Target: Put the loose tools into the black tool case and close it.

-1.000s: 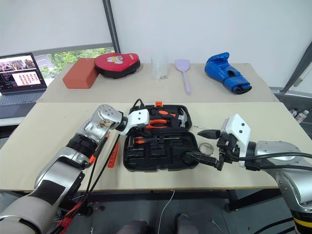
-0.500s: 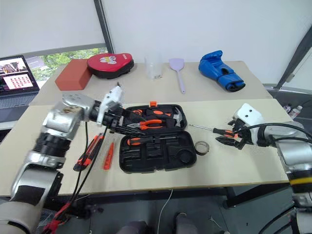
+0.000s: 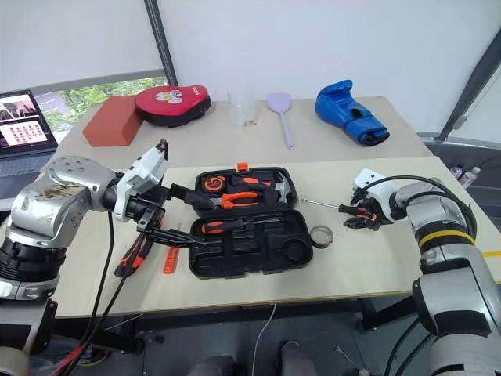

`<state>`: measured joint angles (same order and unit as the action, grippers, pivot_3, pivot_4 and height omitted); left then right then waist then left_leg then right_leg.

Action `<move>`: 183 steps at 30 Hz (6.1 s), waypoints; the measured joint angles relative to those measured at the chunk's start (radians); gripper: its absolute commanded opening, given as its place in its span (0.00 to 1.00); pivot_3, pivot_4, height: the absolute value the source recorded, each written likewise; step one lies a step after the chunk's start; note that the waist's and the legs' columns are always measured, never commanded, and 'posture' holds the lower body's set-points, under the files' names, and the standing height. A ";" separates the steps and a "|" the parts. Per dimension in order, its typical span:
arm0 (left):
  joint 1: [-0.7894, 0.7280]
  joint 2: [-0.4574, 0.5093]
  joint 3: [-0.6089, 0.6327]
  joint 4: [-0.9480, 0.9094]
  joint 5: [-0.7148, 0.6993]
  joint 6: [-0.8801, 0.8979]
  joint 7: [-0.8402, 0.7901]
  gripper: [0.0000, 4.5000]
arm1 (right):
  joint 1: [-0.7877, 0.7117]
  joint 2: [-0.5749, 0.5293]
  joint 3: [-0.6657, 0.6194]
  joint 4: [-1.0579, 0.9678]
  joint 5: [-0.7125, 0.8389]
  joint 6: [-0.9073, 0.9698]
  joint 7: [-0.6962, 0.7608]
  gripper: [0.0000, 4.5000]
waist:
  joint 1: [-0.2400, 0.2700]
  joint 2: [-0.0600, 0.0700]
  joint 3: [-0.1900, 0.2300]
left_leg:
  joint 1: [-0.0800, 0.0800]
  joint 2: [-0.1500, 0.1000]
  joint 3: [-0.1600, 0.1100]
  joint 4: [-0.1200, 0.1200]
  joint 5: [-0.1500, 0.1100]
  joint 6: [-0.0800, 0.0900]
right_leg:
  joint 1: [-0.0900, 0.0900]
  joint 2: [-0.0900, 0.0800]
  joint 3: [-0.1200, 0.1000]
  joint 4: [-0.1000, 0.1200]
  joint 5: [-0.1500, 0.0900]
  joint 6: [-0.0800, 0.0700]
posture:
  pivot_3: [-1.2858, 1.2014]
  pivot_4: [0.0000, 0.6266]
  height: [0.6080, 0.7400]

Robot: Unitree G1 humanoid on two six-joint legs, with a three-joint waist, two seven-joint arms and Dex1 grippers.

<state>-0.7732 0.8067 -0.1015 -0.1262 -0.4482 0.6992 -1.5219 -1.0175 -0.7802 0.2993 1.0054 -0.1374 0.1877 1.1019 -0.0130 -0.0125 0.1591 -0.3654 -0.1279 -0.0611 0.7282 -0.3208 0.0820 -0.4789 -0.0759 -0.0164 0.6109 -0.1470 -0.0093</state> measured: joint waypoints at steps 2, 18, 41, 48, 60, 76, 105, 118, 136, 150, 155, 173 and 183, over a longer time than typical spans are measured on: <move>0.000 0.015 0.000 -0.002 -0.009 -0.001 0.003 1.00 | -0.008 0.005 -0.013 0.028 0.002 -0.004 0.009 0.45 | 0.000 0.000 0.000 | 0.000 0.000 0.000 0.000 0.000 0.000 | 0.000 0.000 0.000 0.000 0.000 0.000 | 0.52 0.24 1.00; 0.092 0.162 0.024 0.005 -0.029 -0.052 -0.033 1.00 | 0.007 0.030 -0.190 -0.560 0.240 0.247 0.220 0.17 | -0.009 0.005 0.003 | -0.004 0.001 0.000 -0.001 0.000 -0.003 | -0.010 0.001 -0.001 0.004 0.001 -0.004 | 0.52 0.24 1.00; 0.122 0.161 0.001 0.017 -0.016 -0.128 0.014 1.00 | 0.170 0.134 0.122 -0.792 0.019 -0.012 0.162 0.17 | -0.002 0.005 0.003 | -0.005 -0.001 0.000 0.001 0.000 -0.003 | -0.012 0.001 -0.001 0.004 0.002 -0.004 | 0.52 0.24 1.00; 0.113 0.158 -0.001 0.039 -0.012 -0.130 0.018 1.00 | 0.170 0.157 0.129 -0.775 -0.024 -0.029 0.140 0.17 | -0.001 0.005 0.003 | -0.005 -0.001 0.000 0.001 0.000 -0.003 | -0.012 0.001 -0.001 0.004 0.002 -0.004 | 0.52 0.24 1.00; 0.101 0.148 -0.004 0.069 0.007 -0.153 0.013 1.00 | 0.170 0.257 0.075 -0.862 0.099 0.202 0.140 0.52 | -0.002 0.005 0.003 | -0.005 -0.001 0.000 0.001 0.000 -0.003 | -0.012 0.001 -0.001 0.004 0.002 -0.004 | 0.52 0.24 1.00; 0.083 0.127 -0.022 0.101 0.026 -0.170 0.013 1.00 | 0.202 0.261 0.152 -0.834 0.026 0.117 0.056 0.01 | -0.002 0.003 0.001 | -0.003 -0.001 0.000 0.000 0.000 -0.003 | -0.010 0.001 -0.002 0.005 0.002 -0.004 | 0.52 0.24 1.00; 1.102 0.013 0.833 -0.466 -0.123 0.196 0.504 1.00 | 0.287 0.214 -0.235 -1.320 0.698 0.689 0.073 1.00 | 0.026 0.000 0.000 | 0.020 0.000 0.000 -0.017 -0.006 -0.012 | 0.009 0.000 -0.005 -0.004 0.002 -0.006 | 0.52 0.24 1.00; 0.499 -0.229 0.530 -0.527 -0.222 0.903 1.165 1.00 | 0.332 0.190 -0.196 -1.324 0.701 0.641 -0.005 1.00 | 0.015 -0.004 -0.001 | 0.031 0.001 0.000 -0.019 -0.007 -0.014 | 0.016 0.004 -0.003 0.000 0.002 -0.005 | 0.52 0.24 1.00; 0.330 -0.299 0.259 -0.253 -0.095 0.896 1.358 0.29 | 0.402 0.161 -0.210 -1.390 0.742 0.643 -0.113 1.00 | 0.032 -0.003 -0.002 | 0.035 -0.001 0.000 -0.019 -0.007 -0.016 | 0.020 0.003 0.000 -0.003 0.001 -0.005 | 0.52 0.24 1.00; 0.216 0.203 0.115 -0.211 -0.101 0.496 0.796 0.09 | 0.551 -0.014 -0.231 -1.472 0.789 0.689 -0.075 1.00 | 0.026 -0.009 0.004 | 0.028 -0.001 0.000 -0.019 -0.007 -0.018 | 0.010 0.003 -0.001 -0.002 0.000 -0.007 | 0.52 0.24 1.00; 0.117 0.179 -0.093 -0.065 -0.012 0.058 0.409 0.09 | 0.563 0.000 -0.235 -1.474 0.778 0.676 -0.126 1.00 | 0.025 -0.007 0.004 | 0.029 -0.001 0.000 -0.019 -0.007 -0.018 | 0.014 0.001 -0.003 -0.005 0.000 -0.007 | 0.52 0.24 1.00; -0.137 -0.122 -0.426 0.376 0.332 -0.225 0.079 0.09 | 0.640 0.015 -0.272 -1.542 0.790 0.681 -0.248 1.00 | 0.025 -0.008 0.005 | 0.016 0.000 0.000 -0.013 -0.004 -0.005 | 0.004 0.001 -0.003 -0.002 0.000 -0.007 | 0.52 0.24 1.00; -0.170 -0.202 -0.425 0.413 0.377 -0.126 0.091 0.09 | 0.643 0.017 -0.274 -1.549 0.804 0.681 -0.275 1.00 | 0.028 -0.008 0.004 | 0.016 0.000 0.000 -0.012 -0.004 -0.004 | 0.005 0.001 -0.003 -0.002 0.000 -0.007 | 0.52 0.24 1.00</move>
<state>-0.9436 0.6043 -0.5260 0.2873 -0.0712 0.5734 -1.4306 -0.3743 -0.7633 0.0252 -0.5434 0.6664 0.8690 0.8272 0.0154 -0.0207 0.1635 -0.3489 -0.1282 -0.0608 0.7161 -0.3248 0.0783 -0.4743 -0.0749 -0.0197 0.6093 -0.1466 -0.0162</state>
